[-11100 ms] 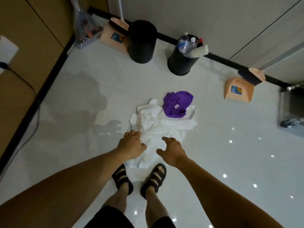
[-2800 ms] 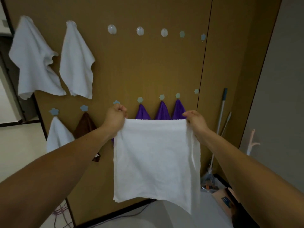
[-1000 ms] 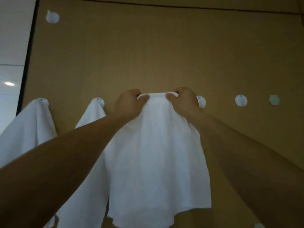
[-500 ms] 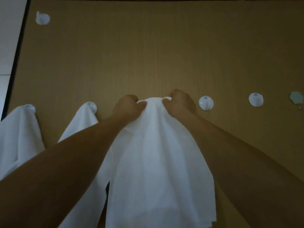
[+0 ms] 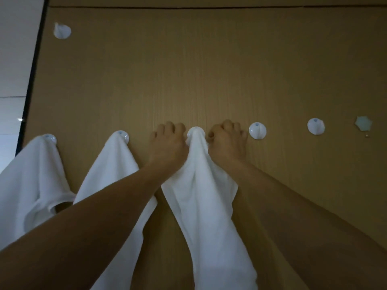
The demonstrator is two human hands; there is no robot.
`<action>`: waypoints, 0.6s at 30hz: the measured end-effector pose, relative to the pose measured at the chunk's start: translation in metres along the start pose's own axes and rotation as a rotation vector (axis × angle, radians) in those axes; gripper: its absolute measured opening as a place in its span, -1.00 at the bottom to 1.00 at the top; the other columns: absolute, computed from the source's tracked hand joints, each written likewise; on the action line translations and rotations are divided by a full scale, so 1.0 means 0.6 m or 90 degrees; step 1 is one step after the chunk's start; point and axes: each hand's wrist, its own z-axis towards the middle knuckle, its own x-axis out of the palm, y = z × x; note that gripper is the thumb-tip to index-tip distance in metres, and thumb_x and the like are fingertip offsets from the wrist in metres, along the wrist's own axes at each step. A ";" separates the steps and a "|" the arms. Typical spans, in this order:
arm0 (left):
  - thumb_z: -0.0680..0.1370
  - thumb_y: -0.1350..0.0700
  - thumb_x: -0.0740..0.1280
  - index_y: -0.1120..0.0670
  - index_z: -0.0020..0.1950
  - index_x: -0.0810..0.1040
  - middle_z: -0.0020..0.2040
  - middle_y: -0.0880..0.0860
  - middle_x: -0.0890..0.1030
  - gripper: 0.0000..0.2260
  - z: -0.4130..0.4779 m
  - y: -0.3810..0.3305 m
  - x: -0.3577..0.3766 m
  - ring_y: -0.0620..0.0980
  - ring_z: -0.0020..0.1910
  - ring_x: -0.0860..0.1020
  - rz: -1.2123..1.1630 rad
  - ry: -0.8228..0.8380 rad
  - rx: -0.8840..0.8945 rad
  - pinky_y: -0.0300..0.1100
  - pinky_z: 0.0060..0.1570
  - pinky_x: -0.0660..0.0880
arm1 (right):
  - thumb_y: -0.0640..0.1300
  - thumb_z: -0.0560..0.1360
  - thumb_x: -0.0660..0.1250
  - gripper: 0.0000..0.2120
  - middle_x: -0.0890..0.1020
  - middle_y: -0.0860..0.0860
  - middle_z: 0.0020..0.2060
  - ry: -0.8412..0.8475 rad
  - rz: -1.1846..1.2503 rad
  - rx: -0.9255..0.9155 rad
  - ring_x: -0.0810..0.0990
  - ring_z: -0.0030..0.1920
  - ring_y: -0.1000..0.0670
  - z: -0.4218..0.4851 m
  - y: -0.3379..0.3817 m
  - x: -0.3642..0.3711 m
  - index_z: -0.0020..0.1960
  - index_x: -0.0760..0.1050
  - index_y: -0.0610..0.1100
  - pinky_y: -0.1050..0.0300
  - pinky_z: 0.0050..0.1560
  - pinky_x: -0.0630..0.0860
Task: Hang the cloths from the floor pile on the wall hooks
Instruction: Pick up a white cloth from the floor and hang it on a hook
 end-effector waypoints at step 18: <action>0.48 0.30 0.30 0.18 0.17 0.54 0.05 0.15 0.63 -0.73 -0.073 -0.003 -0.047 0.16 0.05 0.60 -0.676 0.526 -0.343 -0.10 -0.10 0.59 | -0.10 0.35 0.32 -0.89 0.50 0.03 -0.34 0.295 0.510 0.155 0.51 -0.33 0.03 -0.051 -0.009 -0.019 -0.23 0.41 -0.10 0.15 -0.37 0.36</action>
